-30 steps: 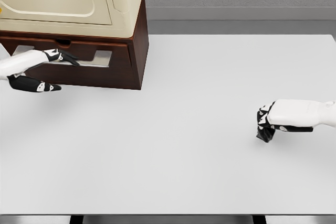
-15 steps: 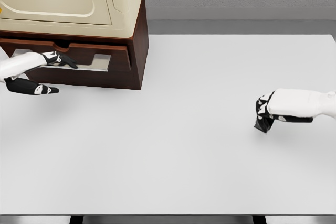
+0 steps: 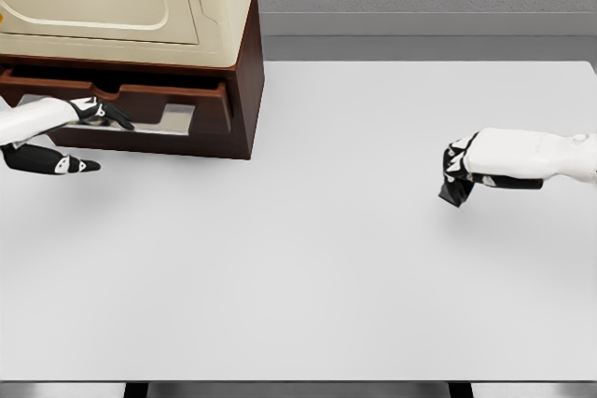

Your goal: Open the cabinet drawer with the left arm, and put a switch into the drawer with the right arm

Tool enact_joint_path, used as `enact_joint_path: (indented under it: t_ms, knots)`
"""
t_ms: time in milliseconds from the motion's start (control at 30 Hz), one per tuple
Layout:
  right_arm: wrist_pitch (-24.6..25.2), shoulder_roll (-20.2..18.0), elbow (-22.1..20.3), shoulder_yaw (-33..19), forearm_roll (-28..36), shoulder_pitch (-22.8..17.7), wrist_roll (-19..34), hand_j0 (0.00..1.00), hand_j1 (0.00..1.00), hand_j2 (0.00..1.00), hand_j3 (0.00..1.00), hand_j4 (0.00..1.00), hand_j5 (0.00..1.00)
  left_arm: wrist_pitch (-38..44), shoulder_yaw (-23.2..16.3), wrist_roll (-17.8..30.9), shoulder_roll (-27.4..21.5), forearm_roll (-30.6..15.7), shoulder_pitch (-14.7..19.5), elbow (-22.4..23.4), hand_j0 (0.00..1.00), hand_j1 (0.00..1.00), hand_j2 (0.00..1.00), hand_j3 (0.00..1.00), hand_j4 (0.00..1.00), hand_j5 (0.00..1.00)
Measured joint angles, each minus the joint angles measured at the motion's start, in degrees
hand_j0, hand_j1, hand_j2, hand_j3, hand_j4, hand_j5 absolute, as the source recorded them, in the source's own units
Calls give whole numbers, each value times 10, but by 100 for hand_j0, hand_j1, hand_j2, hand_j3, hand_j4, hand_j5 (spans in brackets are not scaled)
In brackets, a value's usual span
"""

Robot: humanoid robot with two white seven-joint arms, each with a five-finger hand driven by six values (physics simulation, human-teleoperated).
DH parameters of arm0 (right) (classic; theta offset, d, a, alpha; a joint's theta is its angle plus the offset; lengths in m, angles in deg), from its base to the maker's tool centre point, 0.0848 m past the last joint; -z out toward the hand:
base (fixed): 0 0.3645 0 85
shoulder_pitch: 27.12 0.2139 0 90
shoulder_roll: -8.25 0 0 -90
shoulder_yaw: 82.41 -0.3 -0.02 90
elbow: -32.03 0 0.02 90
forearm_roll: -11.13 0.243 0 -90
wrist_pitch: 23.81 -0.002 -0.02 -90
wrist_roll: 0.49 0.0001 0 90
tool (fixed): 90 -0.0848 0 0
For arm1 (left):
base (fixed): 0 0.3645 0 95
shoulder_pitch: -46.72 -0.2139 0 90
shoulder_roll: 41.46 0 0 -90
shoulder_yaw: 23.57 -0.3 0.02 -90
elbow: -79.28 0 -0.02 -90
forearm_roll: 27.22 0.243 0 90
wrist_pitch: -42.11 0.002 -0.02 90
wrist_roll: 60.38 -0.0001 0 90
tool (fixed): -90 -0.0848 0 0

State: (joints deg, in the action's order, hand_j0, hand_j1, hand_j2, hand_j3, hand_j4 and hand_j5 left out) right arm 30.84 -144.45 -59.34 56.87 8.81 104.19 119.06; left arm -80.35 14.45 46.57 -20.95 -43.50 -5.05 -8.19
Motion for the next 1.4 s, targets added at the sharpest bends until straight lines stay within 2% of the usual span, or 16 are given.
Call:
enact_joint_path:
  t_ms: [600,1067,1400]
  knots:
    - [0,52,14,4,1,41,1,29,29,29,29,29,29,-12,0,-1,-25,-9,-11,-22,72,72,72,72,72,72]
    - [0,60,14,5,0,42,2,29,29,29,29,29,29,-22,3,-3,-41,-25,-20,-38,70,70,70,70,70,70]
    - [0,88,24,7,1,71,2,29,29,29,29,29,29,-26,6,-7,-45,-37,-32,-43,70,70,70,70,70,70]
